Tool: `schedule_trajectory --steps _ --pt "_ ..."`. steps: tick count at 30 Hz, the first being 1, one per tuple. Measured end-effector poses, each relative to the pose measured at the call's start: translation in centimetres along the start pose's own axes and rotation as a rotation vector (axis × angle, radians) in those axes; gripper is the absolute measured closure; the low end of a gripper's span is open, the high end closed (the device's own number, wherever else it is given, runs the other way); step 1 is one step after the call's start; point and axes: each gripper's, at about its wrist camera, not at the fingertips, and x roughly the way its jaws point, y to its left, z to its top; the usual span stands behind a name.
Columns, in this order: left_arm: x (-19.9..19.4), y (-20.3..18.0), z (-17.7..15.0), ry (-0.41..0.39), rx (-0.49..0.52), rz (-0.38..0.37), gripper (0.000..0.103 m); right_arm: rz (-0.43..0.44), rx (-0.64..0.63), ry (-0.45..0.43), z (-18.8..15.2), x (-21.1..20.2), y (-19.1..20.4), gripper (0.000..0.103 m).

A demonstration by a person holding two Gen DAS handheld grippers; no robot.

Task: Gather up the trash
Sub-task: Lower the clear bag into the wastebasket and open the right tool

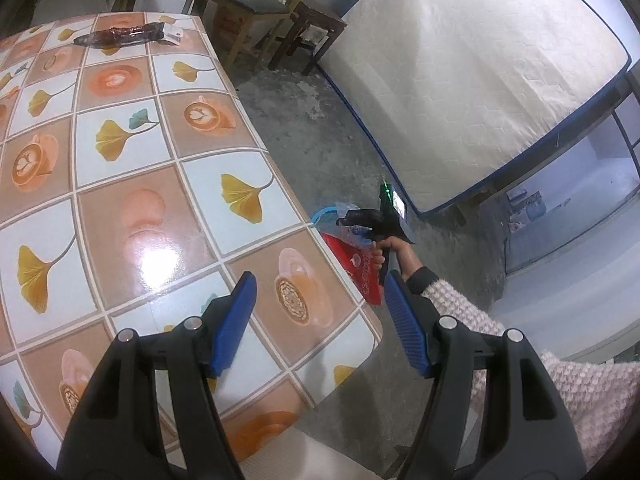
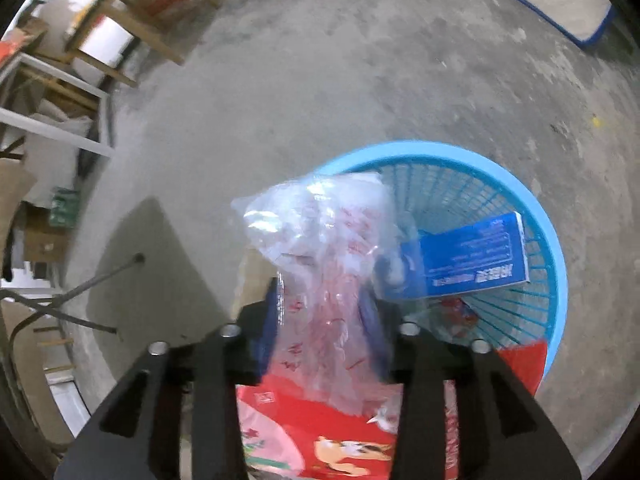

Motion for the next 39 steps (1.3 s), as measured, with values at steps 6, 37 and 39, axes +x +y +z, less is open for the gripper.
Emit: schedule_trajectory --steps 6,37,39 --pt "0.1 0.2 0.0 0.001 -0.003 -0.007 0.039 -0.024 0.003 0.012 0.4 -1.0 -0.8 0.044" --pt "-0.7 -0.9 -0.5 -0.010 0.015 -0.059 0.038 0.259 0.019 0.141 -22.1 -0.4 -3.3 0.068" --pt "-0.8 -0.7 -0.5 -0.013 0.006 -0.055 0.038 0.248 0.025 0.139 -21.0 0.9 -2.6 0.072"
